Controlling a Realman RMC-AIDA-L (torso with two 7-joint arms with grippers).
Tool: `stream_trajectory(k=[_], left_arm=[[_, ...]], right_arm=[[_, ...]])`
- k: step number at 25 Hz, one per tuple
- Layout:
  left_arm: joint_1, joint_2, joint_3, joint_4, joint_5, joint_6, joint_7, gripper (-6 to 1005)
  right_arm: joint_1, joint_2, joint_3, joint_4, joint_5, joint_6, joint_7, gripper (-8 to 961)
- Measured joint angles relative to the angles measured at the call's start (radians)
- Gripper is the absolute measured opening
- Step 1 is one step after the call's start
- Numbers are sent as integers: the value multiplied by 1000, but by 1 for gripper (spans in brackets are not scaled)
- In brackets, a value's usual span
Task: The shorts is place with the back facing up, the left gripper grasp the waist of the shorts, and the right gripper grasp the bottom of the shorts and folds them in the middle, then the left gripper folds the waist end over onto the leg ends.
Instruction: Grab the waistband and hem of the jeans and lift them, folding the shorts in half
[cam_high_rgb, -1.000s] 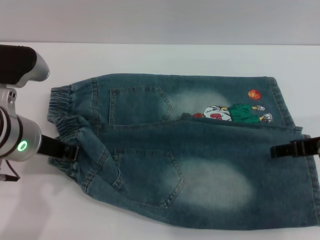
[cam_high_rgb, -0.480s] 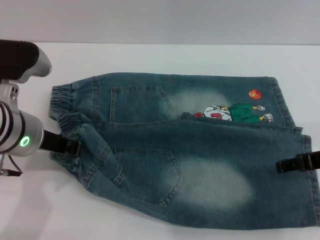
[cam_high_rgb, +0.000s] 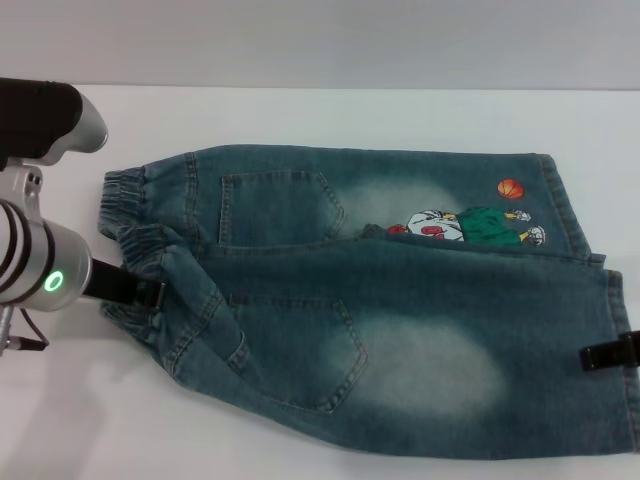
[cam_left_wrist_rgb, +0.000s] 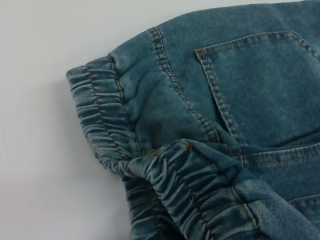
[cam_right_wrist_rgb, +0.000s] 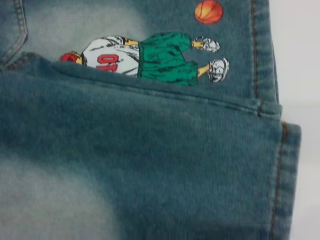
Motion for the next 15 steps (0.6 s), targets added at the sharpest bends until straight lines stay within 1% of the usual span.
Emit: stream_trajectory(k=[15], left_arm=[[-25, 0, 9, 34, -1, 1, 9, 123]], right_arm=[[-28, 4, -7, -13, -60, 23, 7, 758]])
